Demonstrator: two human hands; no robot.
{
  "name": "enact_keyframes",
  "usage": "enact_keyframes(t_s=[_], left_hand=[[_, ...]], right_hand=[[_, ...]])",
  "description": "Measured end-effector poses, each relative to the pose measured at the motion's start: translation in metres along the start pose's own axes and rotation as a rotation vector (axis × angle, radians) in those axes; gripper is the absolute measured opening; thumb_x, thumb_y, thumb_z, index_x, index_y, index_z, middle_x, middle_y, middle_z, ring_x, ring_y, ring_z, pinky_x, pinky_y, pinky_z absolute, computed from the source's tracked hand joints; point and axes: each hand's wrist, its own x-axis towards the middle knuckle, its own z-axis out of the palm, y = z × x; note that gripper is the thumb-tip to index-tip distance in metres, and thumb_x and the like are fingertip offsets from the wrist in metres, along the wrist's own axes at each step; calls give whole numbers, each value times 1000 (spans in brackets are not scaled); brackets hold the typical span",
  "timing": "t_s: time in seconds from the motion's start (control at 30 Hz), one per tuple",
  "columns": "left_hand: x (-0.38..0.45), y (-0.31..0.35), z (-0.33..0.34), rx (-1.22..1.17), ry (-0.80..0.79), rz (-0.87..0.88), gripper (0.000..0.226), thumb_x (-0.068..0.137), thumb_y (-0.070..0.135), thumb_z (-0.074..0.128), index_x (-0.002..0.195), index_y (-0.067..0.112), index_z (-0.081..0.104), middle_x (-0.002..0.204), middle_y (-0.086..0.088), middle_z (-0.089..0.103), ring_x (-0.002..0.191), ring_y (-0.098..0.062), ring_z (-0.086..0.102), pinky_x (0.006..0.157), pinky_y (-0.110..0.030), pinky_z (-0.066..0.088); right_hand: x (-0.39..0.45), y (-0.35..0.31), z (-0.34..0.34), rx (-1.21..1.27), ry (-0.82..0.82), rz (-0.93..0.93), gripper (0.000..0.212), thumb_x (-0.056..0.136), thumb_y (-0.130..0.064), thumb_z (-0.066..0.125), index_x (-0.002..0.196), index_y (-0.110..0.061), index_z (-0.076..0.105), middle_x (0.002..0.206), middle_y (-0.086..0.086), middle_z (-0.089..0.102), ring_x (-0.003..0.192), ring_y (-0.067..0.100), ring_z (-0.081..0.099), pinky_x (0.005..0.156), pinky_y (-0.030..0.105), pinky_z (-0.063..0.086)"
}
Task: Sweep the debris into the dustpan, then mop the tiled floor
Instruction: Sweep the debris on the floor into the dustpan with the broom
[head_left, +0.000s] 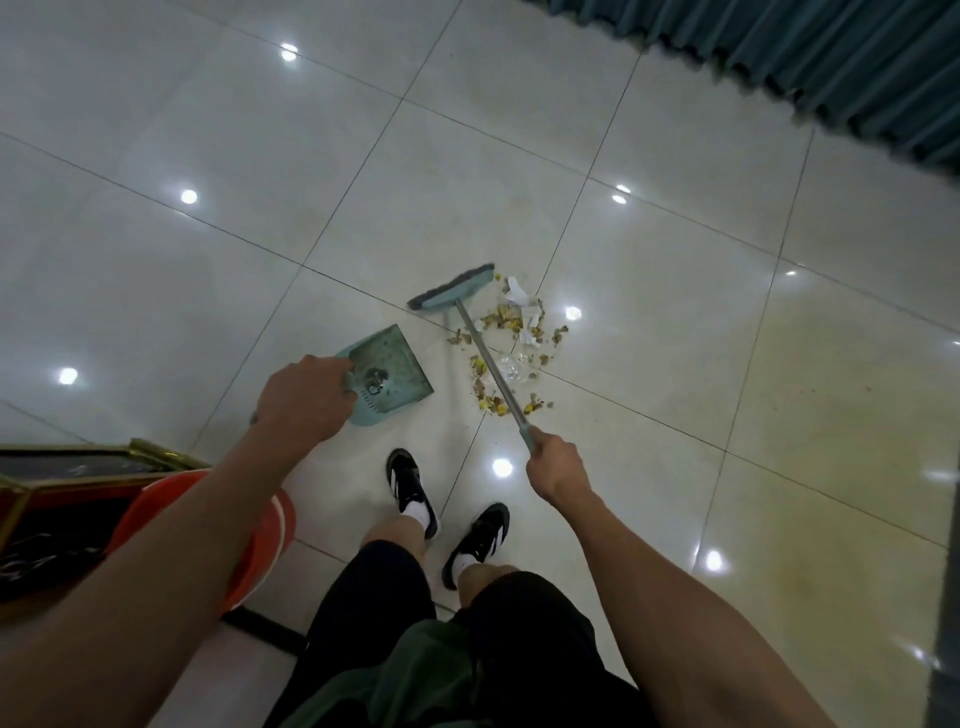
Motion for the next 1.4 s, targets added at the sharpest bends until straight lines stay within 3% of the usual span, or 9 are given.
enact_keyframes(t_s=[0.13,0.3,0.53,0.7,0.8,1.03,1.23,1.4], left_hand=[[22,-8,-9,-5,7,21,15,91,31,58,101,23,66,86,-7,66,73,-29,63,64,-32,46],[65,-29,-11,-39,-3,55,11,92,31,59,93,22,65,75,-2,60,64,-23,60,61,-31,48],[110,-60,1,-28,-49,143,19,92,36,64,109,28,68,81,-2,66,67,-23,63,66,-35,56],[133,-76,-5,51,-40,216,17,92,39,60,101,27,66,78,-2,65,63,-23,59,57,-29,45],[142,-81,-12,95,-74,243,17,94,39,57,101,27,65,79,-2,64,65,-23,59,58,-30,47],[142,-76,-9,70,-61,254,18,92,38,54,99,26,66,83,-4,65,67,-26,57,58,-30,41],[116,-63,-3,114,-16,322,19,92,35,60,108,27,67,84,-7,69,69,-29,63,64,-35,53],[88,-46,-4,150,-29,343,19,92,33,61,109,28,67,88,-6,70,74,-30,67,68,-35,55]], right_hand=[[32,-26,-11,139,70,45,43,101,-17,41,143,-21,52,111,15,67,84,29,63,76,34,56],[95,-61,-31,196,136,99,39,101,-29,47,138,-20,57,110,13,69,87,31,67,77,41,60],[156,-97,-30,304,80,314,48,95,-6,39,140,-16,53,106,17,65,75,31,63,50,33,52],[115,-94,6,142,-17,340,43,98,-5,37,140,-6,48,120,21,60,104,37,62,84,43,57],[82,-91,40,93,-53,333,43,101,-10,38,143,-8,42,124,20,58,111,36,59,92,40,52],[25,-88,105,173,-119,416,51,98,-12,37,149,-17,36,119,15,61,103,30,62,76,30,48],[-11,-56,110,210,-82,396,50,97,-14,39,146,-23,42,105,12,64,84,25,61,66,30,50],[-32,-36,95,383,29,397,45,102,-22,37,145,-29,46,85,1,61,61,20,62,41,23,47]])
